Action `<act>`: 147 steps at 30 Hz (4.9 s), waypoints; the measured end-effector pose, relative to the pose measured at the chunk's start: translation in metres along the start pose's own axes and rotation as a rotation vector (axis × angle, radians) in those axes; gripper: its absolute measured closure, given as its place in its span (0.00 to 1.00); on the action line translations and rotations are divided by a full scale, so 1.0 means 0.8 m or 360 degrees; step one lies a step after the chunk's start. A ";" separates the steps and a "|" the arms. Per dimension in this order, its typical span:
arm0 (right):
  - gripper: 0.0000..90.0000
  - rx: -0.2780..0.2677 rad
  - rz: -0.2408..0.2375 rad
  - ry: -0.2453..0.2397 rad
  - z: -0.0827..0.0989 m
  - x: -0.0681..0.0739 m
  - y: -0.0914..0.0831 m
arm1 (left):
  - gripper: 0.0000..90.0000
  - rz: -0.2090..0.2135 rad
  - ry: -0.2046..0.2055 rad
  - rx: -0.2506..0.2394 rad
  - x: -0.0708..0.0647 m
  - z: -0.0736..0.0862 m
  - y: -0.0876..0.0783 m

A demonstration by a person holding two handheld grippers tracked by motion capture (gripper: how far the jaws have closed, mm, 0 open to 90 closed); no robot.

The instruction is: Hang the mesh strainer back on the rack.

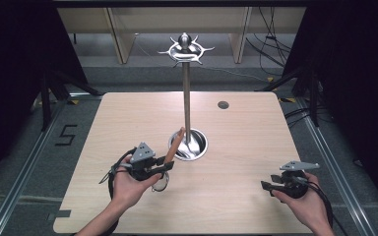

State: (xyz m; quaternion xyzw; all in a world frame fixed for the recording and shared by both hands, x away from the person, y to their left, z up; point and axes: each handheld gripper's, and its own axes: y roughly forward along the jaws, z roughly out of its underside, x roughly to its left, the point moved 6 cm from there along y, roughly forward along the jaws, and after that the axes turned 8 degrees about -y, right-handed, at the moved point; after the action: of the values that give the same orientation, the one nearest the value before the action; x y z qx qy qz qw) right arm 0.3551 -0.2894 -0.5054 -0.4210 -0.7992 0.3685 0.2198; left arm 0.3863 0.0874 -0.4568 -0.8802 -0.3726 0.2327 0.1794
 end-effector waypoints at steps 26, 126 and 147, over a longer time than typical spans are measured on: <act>0.55 -0.0079 0.0012 -0.0091 -0.005 0.000 0.001 | 0.76 -0.0088 0.0030 -0.0177 -0.002 -0.031 -0.025; 0.55 -0.0075 -0.0014 -0.0052 -0.015 0.008 0.006 | 0.76 -0.0218 -0.0005 -0.0632 -0.005 -0.140 -0.069; 0.54 -0.0107 -0.0015 -0.0111 -0.017 0.005 0.008 | 0.76 -0.0194 0.0002 -0.0687 -0.012 -0.155 -0.063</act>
State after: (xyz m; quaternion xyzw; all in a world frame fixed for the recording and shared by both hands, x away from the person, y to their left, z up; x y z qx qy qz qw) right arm 0.3647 -0.2781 -0.5017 -0.4114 -0.8202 0.3548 0.1791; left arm 0.4189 0.0961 -0.3273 -0.8742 -0.4661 0.1359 0.0008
